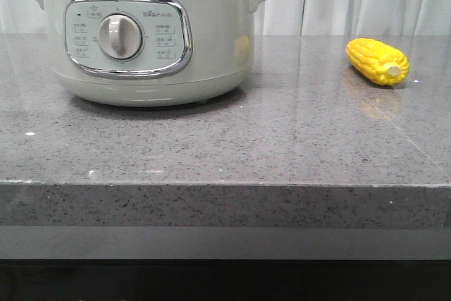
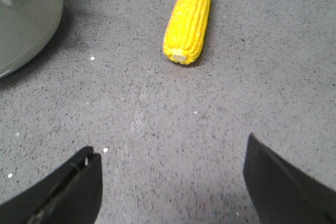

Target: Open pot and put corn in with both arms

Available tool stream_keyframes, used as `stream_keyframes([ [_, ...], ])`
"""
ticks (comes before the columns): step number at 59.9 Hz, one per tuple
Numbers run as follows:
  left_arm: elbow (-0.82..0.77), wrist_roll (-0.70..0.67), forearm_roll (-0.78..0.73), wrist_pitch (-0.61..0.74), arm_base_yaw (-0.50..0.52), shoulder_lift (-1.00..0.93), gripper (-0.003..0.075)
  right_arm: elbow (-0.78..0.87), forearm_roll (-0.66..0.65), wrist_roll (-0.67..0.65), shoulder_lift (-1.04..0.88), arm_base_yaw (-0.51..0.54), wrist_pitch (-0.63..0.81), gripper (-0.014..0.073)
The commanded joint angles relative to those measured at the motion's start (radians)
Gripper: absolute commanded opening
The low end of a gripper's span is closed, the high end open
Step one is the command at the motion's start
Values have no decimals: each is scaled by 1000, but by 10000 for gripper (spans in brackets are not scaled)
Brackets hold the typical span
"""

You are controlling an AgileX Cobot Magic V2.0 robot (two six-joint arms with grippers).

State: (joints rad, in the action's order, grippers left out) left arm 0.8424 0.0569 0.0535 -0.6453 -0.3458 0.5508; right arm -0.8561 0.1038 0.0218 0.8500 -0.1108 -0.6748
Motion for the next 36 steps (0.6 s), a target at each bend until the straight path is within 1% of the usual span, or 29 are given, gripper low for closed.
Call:
stream_keyframes([
  [1,35,-9,11,143,3,-1,221,-101,7,6,91,1,28,587],
  [20,35,-9,11,143,3,-1,221,-400,1,6,433,4,-99,596],
  [36,35,-9,11,143,3,-1,221,-630,-22,6,687,4,-163,596],
])
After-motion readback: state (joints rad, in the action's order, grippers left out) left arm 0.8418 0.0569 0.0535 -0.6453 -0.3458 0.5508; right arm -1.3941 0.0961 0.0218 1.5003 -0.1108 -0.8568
